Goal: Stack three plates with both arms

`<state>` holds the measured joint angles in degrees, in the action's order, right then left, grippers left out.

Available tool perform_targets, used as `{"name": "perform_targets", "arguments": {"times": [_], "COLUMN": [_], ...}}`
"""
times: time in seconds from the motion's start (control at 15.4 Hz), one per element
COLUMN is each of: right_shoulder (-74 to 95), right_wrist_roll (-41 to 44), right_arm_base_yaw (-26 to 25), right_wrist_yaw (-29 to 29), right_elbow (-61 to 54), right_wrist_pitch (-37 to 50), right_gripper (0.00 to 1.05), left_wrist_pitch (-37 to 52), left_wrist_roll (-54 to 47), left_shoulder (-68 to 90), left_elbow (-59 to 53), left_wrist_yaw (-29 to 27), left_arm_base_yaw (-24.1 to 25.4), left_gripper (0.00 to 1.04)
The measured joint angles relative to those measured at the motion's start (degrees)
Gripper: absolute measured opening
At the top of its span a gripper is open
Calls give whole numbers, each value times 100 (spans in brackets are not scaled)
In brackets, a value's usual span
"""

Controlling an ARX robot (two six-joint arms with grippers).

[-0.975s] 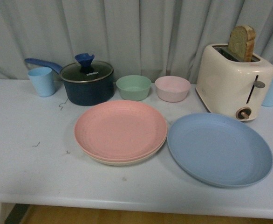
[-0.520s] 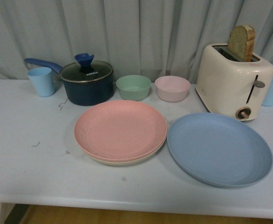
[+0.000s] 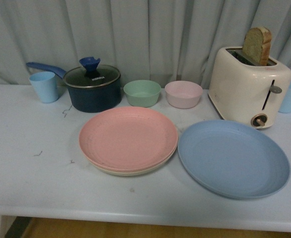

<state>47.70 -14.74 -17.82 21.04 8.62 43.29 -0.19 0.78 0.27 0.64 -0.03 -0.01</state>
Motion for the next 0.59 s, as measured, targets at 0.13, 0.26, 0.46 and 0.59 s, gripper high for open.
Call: {"name": "perform_targets", "arguments": {"times": [0.13,0.26,0.46,0.59], "right_shoulder": [1410,1945,3622,4695], "right_wrist_roll": [-195,-240,-483,-645], "right_arm_base_yaw": [284,444,1036,1478], "right_wrist_yaw": [-651,-935,-1742,-2175], "right_elbow": [673,977,2149,3051], "right_wrist_pitch": [612,643,-151,-898], "right_gripper": [98,98,98,98], "left_wrist_pitch": [-2,0,0,0], "left_wrist_roll": [0,0,0,0], "left_shoulder": [0,0,0,0], "left_elbow": [0,0,0,0], "left_wrist_yaw": [0,0,0,0], "left_arm_base_yaw": [0,0,0,0], "left_gripper": [98,98,98,98]}}
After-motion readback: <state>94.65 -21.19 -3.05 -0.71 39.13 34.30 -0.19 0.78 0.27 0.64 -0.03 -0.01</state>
